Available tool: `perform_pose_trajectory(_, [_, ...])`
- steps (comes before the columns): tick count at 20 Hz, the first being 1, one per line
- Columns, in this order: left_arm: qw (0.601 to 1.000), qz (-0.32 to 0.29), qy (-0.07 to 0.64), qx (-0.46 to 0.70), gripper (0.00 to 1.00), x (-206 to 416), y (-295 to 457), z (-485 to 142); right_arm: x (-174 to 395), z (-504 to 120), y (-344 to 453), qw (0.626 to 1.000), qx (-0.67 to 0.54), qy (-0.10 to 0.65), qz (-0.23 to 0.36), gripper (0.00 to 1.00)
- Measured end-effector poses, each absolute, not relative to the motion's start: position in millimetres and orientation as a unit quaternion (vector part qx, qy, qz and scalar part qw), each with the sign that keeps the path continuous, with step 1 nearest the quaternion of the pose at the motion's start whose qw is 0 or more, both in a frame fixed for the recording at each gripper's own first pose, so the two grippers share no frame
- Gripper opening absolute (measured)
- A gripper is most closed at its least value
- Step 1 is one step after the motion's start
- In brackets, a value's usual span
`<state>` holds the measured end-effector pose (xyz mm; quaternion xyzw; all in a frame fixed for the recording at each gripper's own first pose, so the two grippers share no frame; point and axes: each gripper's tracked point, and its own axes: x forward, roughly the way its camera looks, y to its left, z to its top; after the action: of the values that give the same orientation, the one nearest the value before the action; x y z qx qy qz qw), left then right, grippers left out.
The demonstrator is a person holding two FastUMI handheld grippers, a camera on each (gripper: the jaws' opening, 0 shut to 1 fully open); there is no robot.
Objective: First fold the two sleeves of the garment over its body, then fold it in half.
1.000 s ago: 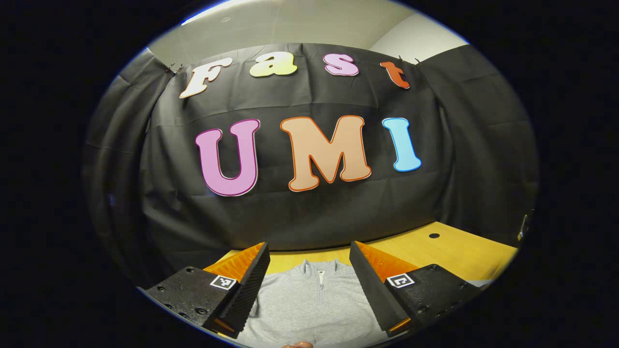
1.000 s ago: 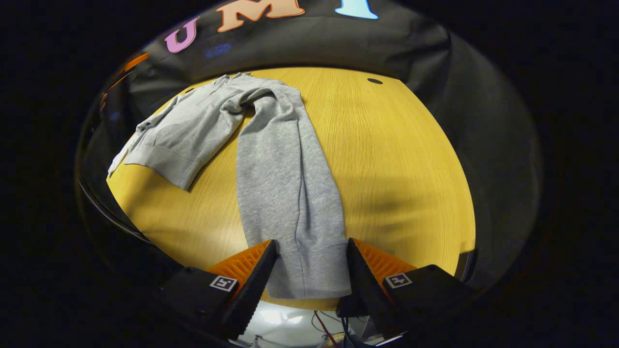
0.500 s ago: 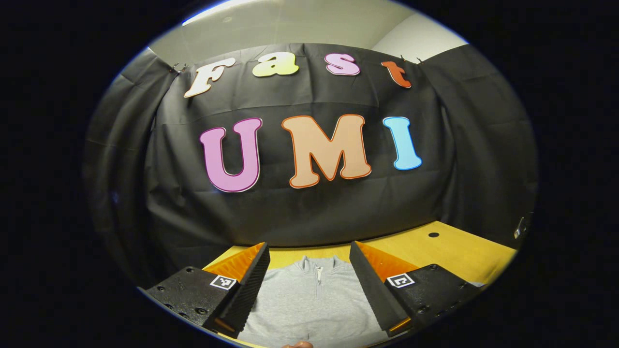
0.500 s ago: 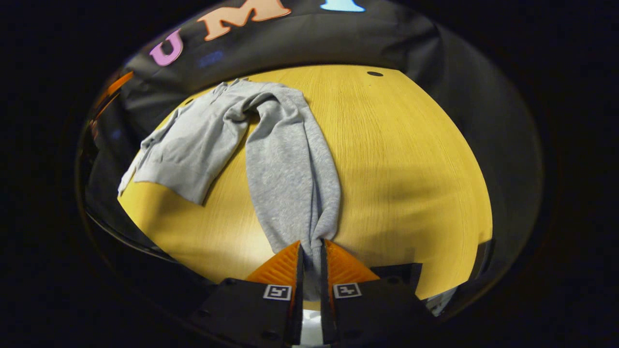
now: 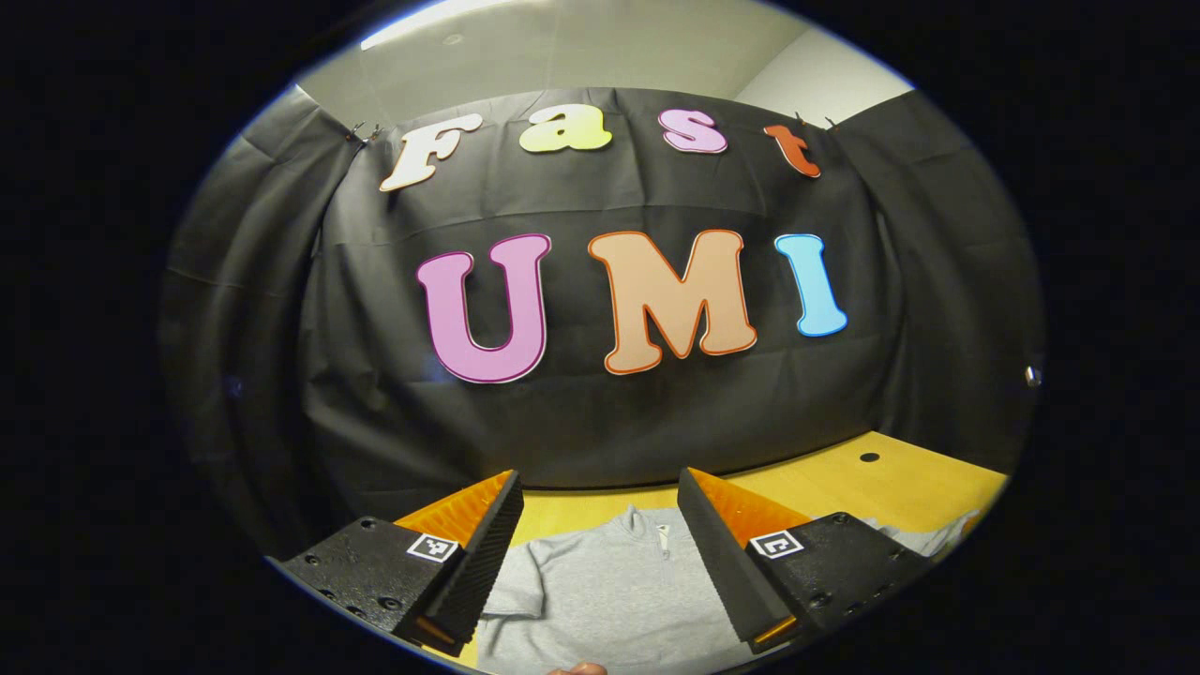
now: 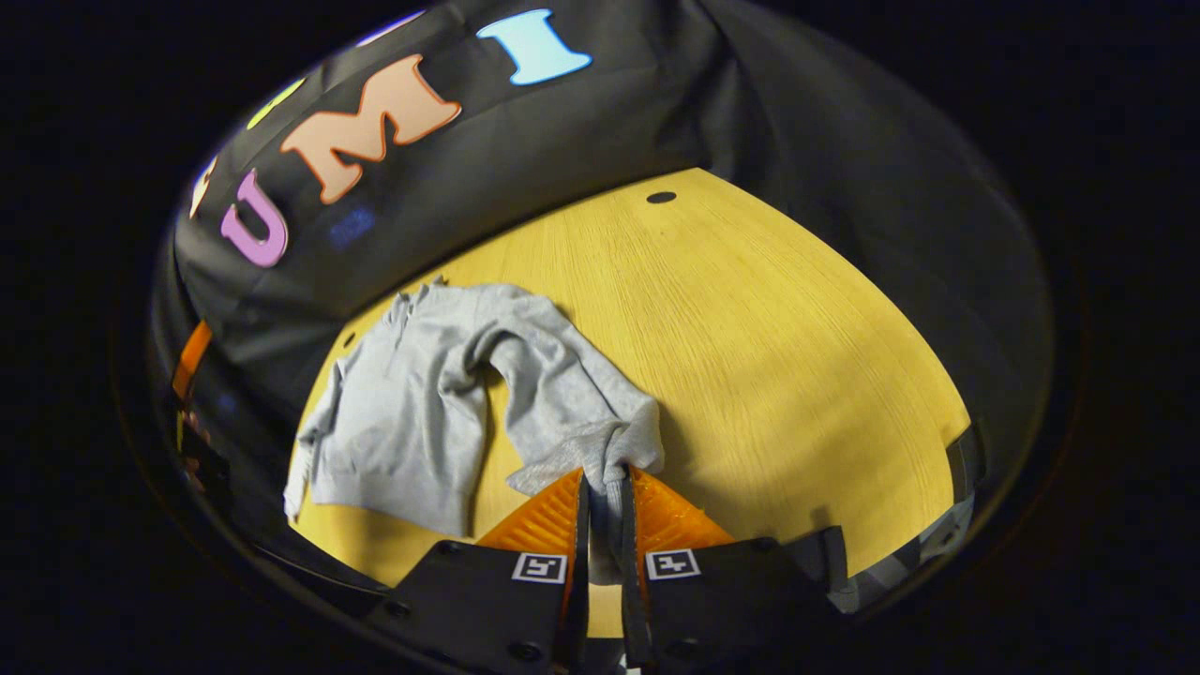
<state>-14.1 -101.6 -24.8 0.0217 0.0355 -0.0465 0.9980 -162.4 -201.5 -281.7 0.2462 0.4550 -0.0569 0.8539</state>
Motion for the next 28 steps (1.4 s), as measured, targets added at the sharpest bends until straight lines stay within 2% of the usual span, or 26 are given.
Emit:
perform_pose_trajectory(5, [0.999,-0.034,0.034,0.023,0.96,-9.7,-72.4,-22.6,-101.4,-242.0,-176.4,0.869,0.284,0.403,-0.041,0.16])
perform_pose_trajectory(12, [0.999,0.021,0.047,0.017,0.96,-13.9,-6.3,-34.1,-24.3,-196.9,-96.4,0.886,0.286,0.363,0.038,0.16])
perform_pose_trajectory(14, [0.998,0.038,0.048,0.021,0.96,-17.1,14.3,-33.8,-6.0,-190.2,-74.2,0.887,0.284,0.361,0.056,0.17])
perform_pose_trajectory(15, [0.997,0.047,0.048,0.023,0.99,-19.5,25.5,-33.2,2.9,-187.5,-63.5,0.886,0.286,0.358,0.065,0.16])
perform_pose_trajectory(19, [0.995,0.084,0.055,0.023,0.96,-27.5,64.5,-38.4,30.7,-176.8,-9.1,0.881,0.286,0.359,0.118,0.17])
perform_pose_trajectory(20, [0.994,0.094,0.058,0.023,1.0,-30.7,74.3,-40.5,37.5,-175.6,2.1,0.881,0.28,0.359,0.129,0.16])
perform_pose_trajectory(26, [0.986,0.147,0.069,0.026,0.97,-50.2,128.8,-46.6,65.0,-176.6,82.6,0.866,0.274,0.375,0.186,0.16])
perform_pose_trajectory(27, [0.985,0.156,0.071,0.025,0.94,-52.5,138.7,-48.1,67.6,-177.4,97.7,0.863,0.27,0.379,0.196,0.16])
perform_pose_trajectory(28, [0.983,0.165,0.074,0.025,0.97,-56.2,147.9,-49.5,70.4,-177.7,111.8,0.861,0.266,0.382,0.206,0.16])
